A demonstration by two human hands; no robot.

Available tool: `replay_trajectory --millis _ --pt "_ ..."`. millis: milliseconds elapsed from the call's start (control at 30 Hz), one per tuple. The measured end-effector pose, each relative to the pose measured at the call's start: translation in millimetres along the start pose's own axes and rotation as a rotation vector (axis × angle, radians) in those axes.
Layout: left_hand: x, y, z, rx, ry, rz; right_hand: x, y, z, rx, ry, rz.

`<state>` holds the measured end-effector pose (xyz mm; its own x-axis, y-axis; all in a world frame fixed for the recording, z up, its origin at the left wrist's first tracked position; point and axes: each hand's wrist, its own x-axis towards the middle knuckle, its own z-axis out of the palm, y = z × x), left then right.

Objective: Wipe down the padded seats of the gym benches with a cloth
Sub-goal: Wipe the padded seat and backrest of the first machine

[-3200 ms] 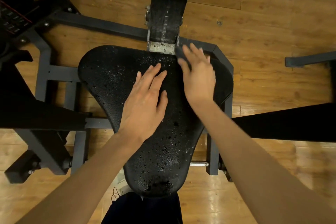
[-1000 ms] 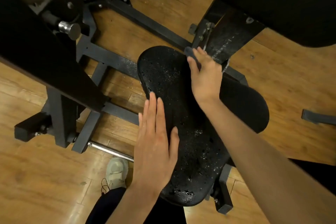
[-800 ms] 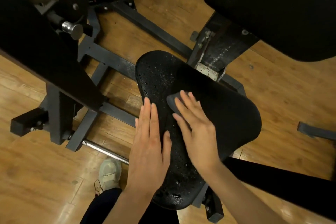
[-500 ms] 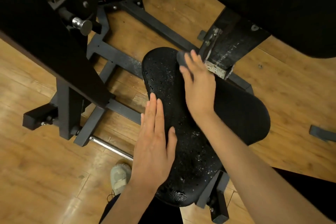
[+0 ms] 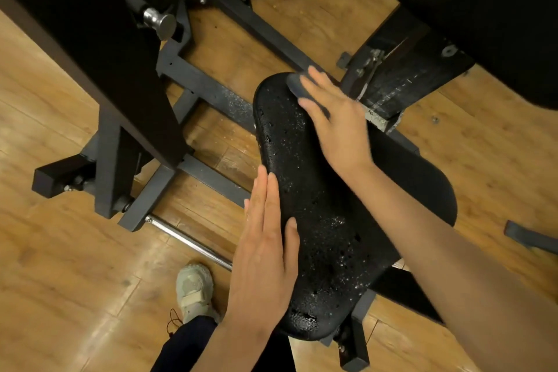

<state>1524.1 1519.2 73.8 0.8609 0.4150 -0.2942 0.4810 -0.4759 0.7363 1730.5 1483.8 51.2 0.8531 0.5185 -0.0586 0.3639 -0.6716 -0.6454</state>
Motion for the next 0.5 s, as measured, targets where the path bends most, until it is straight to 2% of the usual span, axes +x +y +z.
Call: replay_trajectory --millis 100,200,300,400,500 --pt "-0.2 1.1 -0.9 -0.027 0.011 0.006 -33.1 16.7 -19.9 -0.032 0.091 0.079" --pt "0.1 1.0 0.1 -0.040 0.019 0.014 -10.6 -6.8 5.5 -0.046 0.188 0.124" --pt "0.4 1.2 -0.2 -0.038 0.021 0.023 34.0 -33.6 35.1 -0.091 0.060 0.027" --pt "-0.7 1.5 -0.7 -0.042 0.001 -0.005 30.7 -24.6 23.4 -0.071 -0.061 -0.110" --pt "-1.6 1.9 -1.5 -0.045 0.014 0.011 -22.2 7.5 -15.1 -0.055 -0.002 -0.058"
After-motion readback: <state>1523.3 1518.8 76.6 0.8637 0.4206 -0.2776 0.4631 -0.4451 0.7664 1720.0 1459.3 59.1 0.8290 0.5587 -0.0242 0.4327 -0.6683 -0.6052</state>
